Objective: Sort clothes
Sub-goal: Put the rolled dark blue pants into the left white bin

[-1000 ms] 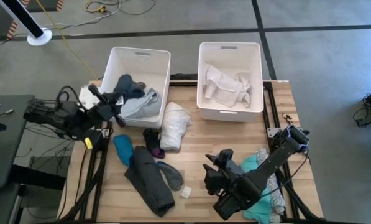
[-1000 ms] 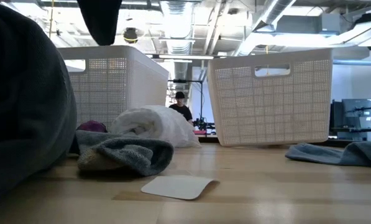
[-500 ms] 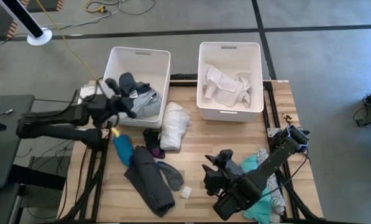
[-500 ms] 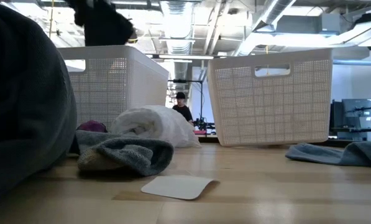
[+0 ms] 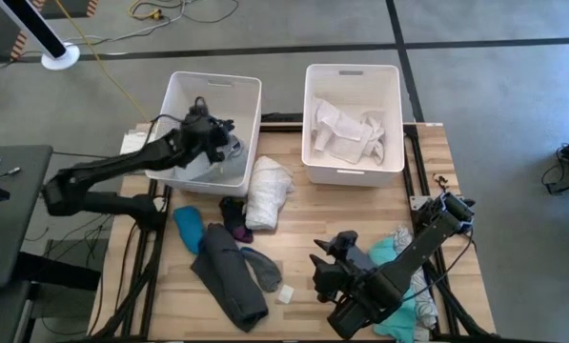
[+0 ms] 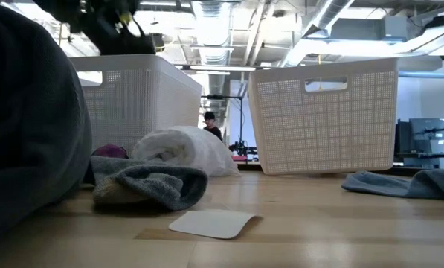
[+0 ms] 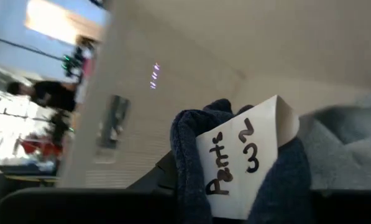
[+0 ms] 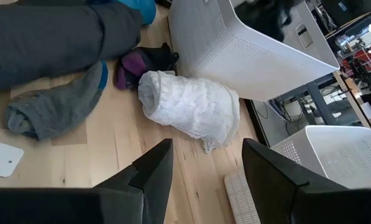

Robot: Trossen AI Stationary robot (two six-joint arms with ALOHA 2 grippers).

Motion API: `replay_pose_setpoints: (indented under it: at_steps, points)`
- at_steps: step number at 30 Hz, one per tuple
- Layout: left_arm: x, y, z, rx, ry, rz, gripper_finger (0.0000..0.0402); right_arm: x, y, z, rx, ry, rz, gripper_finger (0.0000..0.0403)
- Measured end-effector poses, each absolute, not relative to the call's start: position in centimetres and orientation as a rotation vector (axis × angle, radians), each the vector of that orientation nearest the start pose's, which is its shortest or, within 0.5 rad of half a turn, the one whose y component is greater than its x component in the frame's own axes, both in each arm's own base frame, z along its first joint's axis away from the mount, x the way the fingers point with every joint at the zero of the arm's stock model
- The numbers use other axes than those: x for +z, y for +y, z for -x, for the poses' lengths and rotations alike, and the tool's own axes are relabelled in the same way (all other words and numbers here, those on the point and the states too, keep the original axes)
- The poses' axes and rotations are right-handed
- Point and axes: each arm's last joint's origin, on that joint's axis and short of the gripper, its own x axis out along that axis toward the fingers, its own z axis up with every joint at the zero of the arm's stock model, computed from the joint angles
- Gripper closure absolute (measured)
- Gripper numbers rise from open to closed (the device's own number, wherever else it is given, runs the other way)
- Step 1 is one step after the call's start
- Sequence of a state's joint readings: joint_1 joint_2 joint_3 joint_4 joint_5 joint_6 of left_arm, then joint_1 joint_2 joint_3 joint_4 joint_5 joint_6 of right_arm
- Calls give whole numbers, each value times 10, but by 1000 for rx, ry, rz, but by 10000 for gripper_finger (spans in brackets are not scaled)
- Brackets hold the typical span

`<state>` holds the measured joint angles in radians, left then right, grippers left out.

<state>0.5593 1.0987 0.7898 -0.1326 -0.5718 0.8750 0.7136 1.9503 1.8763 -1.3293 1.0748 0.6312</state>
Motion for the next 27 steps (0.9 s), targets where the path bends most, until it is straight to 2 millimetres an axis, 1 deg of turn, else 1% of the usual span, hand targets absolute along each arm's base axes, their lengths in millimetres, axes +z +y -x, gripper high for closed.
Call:
replay_pose_setpoints:
  at_steps: [4,7,10,13,17,21,24,27]
  points:
    - [257,162,-198,821,1040,-730,309,310,230,-304,-540,710,499,196]
    - [239,173,-201,795,1120,-706,306,310,230,-304,-541,707,493,196]
    - [223,177,-205,733,1184,-680,301,310,231,-303,-540,706,490,196]
    - [216,179,-209,693,1206,-660,286,310,231,-303,-538,704,489,196]
    - [226,182,-214,674,1184,-566,252,310,232,-302,-538,702,482,196]
    - [243,184,-215,609,1157,-434,222,310,235,-300,-531,696,476,196]
    - [258,186,-214,598,1161,-364,213,310,238,-298,-526,693,473,196]
    - [272,186,-211,583,1187,-313,213,310,240,-296,-520,691,472,196]
